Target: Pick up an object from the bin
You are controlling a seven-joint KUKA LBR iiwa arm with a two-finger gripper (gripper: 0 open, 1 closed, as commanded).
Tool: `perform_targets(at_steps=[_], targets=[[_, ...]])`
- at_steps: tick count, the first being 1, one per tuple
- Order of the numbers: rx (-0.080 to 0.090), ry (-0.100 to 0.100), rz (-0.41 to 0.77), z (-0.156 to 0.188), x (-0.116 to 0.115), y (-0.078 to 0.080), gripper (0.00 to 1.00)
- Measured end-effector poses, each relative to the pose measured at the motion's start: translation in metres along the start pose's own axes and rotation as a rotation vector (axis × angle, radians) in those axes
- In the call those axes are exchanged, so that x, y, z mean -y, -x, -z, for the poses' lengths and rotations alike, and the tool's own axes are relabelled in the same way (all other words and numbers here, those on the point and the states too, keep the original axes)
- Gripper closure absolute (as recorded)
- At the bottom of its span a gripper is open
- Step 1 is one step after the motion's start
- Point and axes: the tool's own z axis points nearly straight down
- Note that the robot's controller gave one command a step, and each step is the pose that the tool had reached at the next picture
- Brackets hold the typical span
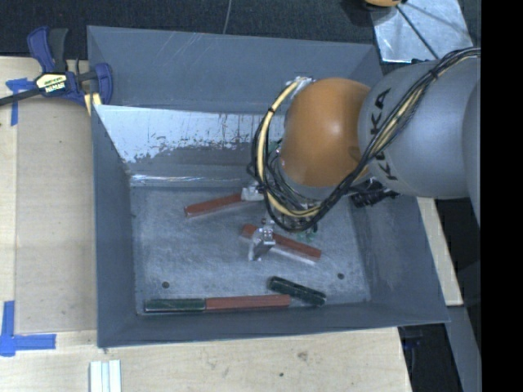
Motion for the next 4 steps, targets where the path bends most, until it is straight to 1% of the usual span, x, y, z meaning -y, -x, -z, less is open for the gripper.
perform_targets(at_steps=[1, 2, 3, 4], targets=[[0.000, 0.000, 0.000, 0.000, 0.000, 0.000, 0.00], [0.008, 0.003, -0.030, -0.041, 0.040, -0.015, 0.00], [0.027, 0.001, -0.145, -0.068, 0.066, 0.015, 1.00], [0.027, 0.001, -0.145, -0.068, 0.066, 0.015, 1.00]])
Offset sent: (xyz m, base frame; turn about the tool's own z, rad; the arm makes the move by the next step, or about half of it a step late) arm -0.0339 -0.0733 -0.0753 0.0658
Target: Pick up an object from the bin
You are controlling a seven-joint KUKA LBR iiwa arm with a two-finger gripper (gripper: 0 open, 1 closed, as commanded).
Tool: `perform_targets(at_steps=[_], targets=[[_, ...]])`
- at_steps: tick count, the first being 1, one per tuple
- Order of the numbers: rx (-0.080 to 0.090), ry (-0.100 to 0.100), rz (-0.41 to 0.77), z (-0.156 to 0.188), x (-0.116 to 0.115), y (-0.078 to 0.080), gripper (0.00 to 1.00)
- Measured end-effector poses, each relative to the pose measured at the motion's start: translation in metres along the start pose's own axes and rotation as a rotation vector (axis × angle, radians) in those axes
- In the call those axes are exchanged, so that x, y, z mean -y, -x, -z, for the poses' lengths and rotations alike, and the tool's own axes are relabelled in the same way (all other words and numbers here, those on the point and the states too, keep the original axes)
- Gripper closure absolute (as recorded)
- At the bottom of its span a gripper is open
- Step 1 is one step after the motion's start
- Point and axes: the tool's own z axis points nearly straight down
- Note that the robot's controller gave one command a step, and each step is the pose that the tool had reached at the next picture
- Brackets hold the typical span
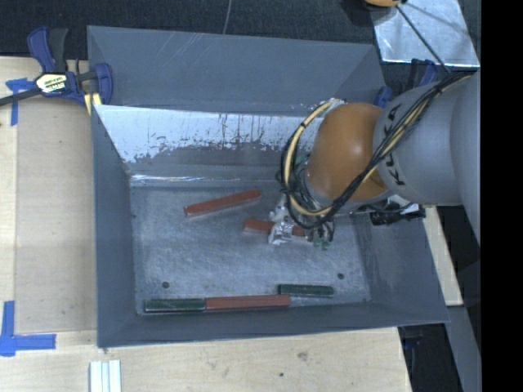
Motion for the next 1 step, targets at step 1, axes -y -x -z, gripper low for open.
perform_targets(at_steps=[1], targets=[[-0.029, -0.002, 0.150, 0.1957, 0.0425, 0.0272, 1.00]])
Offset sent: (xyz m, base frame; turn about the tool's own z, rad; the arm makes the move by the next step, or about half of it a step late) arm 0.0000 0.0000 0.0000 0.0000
